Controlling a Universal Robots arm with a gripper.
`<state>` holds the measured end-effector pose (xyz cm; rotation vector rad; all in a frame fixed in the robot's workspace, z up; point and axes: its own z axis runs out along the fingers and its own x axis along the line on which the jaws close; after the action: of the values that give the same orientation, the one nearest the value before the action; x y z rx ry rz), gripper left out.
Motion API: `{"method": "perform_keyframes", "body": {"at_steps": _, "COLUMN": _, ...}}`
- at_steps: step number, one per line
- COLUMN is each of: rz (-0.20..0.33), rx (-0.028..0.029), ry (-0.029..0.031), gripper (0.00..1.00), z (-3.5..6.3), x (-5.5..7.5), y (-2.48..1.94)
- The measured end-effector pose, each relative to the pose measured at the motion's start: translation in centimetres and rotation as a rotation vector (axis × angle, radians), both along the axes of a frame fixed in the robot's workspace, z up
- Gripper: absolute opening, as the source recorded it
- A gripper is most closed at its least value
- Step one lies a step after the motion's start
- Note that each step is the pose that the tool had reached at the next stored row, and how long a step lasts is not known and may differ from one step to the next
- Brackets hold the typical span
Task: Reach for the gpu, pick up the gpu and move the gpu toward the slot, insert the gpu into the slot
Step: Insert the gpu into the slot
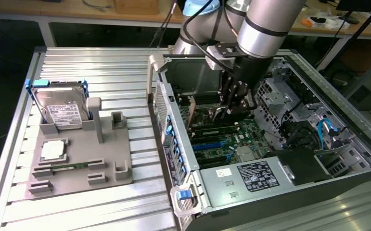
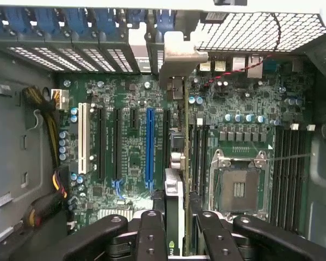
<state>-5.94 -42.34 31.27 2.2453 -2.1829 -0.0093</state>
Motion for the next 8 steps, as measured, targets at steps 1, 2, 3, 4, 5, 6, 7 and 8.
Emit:
{"method": "perform_keyframes", "body": {"at_steps": 1, "rz": 0.000, "rx": 0.0001, "ry": 0.0000, "gripper": 0.27, "z": -0.49, "x": -0.1, "y": -0.02}}
{"method": "perform_keyframes", "body": {"at_steps": 2, "rz": 0.000, "rx": 0.0001, "ry": 0.0000, "gripper": 0.27, "z": -0.67, "x": -0.1, "y": -0.03}}
{"method": "perform_keyframes", "body": {"at_steps": 3, "rz": 0.000, "rx": 0.0000, "ry": 0.0000, "gripper": 0.27, "z": -0.82, "x": -0.1, "y": -0.04}}
{"method": "perform_keyframes", "body": {"at_steps": 4, "rz": 0.000, "rx": 0.0000, "ry": 0.0000, "gripper": 0.27, "z": -0.96, "x": -0.1, "y": -0.05}}
{"method": "perform_keyframes", "body": {"at_steps": 5, "rz": 0.000, "rx": 0.0001, "ry": 0.0000, "gripper": 0.27, "z": -1.20, "x": -0.1, "y": -0.07}}
{"method": "perform_keyframes", "body": {"at_steps": 6, "rz": 0.000, "rx": 0.0001, "ry": -0.0001, "gripper": 0.27, "z": -1.42, "x": -0.1, "y": -0.11}}
{"method": "perform_keyframes", "body": {"at_steps": 7, "rz": 0.000, "rx": 0.0000, "ry": 0.0000, "gripper": 0.27, "z": -1.51, "x": -0.1, "y": -0.16}}
{"method": "perform_keyframes", "body": {"at_steps": 8, "rz": 0.000, "rx": -0.0001, "ry": 0.0000, "gripper": 0.27, "z": -1.60, "x": -0.1, "y": -0.23}}
